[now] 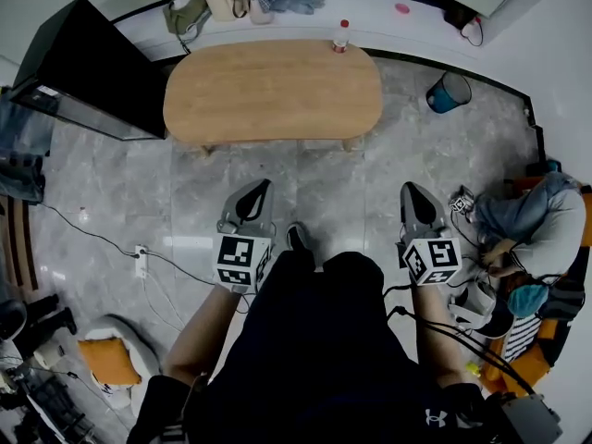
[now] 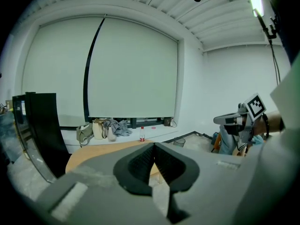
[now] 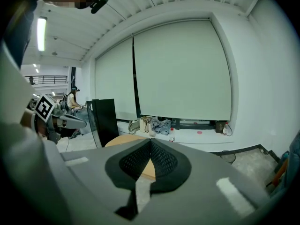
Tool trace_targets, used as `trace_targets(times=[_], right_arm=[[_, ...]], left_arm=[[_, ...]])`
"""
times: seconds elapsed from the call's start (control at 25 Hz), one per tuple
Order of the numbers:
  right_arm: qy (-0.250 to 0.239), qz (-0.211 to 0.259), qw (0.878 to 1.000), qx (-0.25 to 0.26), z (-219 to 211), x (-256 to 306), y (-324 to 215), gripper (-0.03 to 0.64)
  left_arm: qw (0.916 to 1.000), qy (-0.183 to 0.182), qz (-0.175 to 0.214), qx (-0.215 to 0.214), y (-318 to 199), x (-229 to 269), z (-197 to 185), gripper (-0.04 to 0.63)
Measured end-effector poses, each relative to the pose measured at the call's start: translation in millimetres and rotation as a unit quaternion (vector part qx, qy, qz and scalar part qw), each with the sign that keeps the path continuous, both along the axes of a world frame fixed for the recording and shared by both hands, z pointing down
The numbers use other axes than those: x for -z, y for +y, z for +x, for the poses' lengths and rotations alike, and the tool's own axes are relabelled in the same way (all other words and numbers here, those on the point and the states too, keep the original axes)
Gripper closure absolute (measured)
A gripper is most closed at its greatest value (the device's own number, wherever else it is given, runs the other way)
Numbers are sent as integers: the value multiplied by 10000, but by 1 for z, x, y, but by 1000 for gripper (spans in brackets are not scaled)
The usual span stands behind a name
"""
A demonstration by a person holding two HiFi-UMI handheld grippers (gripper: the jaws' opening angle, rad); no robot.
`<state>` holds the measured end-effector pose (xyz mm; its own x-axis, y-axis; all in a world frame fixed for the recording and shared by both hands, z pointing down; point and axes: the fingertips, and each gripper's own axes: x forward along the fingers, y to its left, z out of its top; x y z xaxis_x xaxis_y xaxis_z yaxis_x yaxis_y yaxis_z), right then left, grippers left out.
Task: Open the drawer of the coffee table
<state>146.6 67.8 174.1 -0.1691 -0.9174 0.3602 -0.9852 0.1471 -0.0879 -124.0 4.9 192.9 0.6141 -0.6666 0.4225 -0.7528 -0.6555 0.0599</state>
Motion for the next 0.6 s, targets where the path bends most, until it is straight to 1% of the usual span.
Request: trace_targets(times=[0.08, 0.2, 0.4, 0.48, 0.6], right_arm=[[28, -73, 10000, -15, 4, -10, -12, 614], [3, -218, 9998, -12, 14, -29, -28, 614], [-82, -489, 9987, 97, 34, -79, -59, 614], [-109, -581, 9982, 127, 44, -107, -74, 614], [-164, -733, 9971, 146, 56, -152, -92, 614]], left_arm=[[9999, 8, -122, 11, -12, -12, 0, 594], [9987, 187, -446, 147, -28, -30, 2, 594], [9951, 320, -882, 301, -53, -76, 7, 594], [9930, 304, -1092, 329, -61, -104, 12, 594], [9905, 133, -1327, 342, -72, -147, 20, 594]])
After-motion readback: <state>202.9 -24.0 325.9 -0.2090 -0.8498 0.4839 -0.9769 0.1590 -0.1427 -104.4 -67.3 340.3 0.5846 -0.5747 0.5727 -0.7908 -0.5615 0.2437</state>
